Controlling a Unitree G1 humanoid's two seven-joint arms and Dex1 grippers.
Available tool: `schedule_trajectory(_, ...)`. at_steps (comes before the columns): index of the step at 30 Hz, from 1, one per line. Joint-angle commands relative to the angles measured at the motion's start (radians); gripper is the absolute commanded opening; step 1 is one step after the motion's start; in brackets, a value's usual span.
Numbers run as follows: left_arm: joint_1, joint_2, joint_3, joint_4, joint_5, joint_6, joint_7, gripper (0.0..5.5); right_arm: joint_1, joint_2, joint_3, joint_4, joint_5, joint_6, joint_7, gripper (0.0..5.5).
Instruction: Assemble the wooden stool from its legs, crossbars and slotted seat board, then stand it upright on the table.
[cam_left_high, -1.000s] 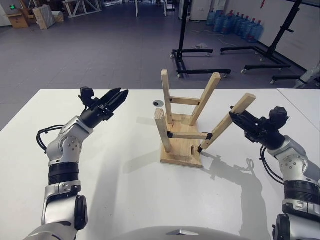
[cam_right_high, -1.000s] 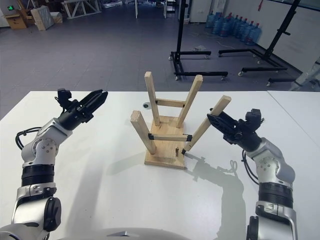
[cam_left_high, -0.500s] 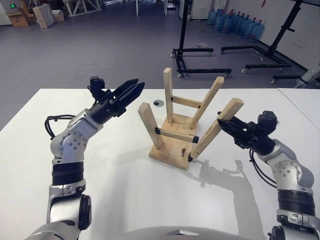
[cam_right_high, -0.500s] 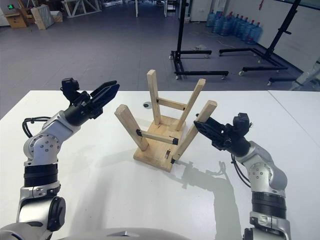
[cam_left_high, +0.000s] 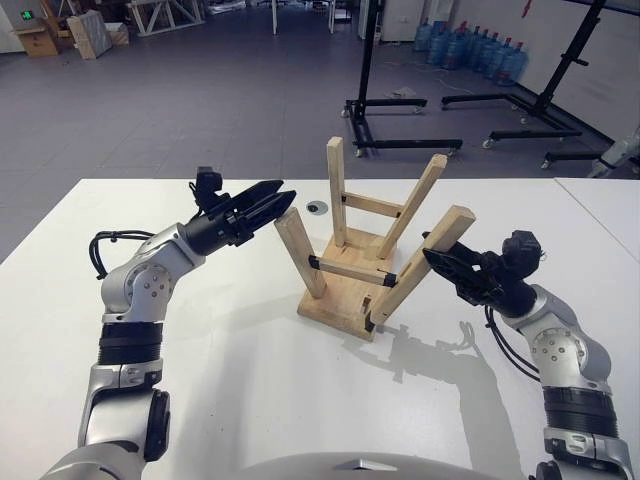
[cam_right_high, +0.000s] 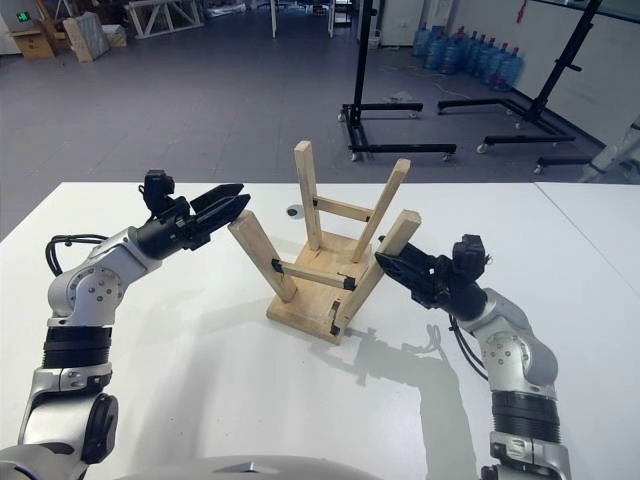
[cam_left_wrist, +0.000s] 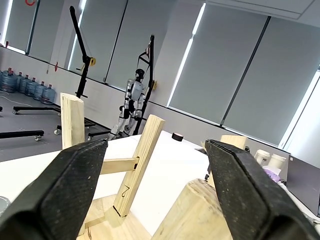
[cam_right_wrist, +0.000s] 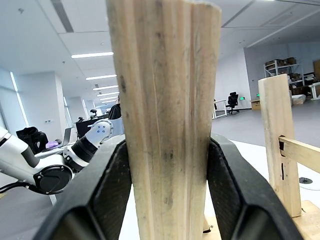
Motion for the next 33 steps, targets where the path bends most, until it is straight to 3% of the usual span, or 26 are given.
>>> schedule_trajectory(1,0.003,0.014,-0.02,0.03,0.036,0.001,-0.011,3.56,0.04,-0.048,0.027,0.033,-0.083,-0.028,0.012,2.04)
schedule_trajectory(18,0.029,-0.007,-0.019,0.002,0.052,-0.035,0.015,3.56,-0.023,-0.216,0.082,-0.011,-0.144,0.001,-0.026,2.04)
schedule_trajectory(33,0.048,-0.016,-0.039,-0.011,0.055,-0.052,0.041,3.56,-0.02,-0.266,0.152,-0.055,-0.199,0.025,-0.085,2.04)
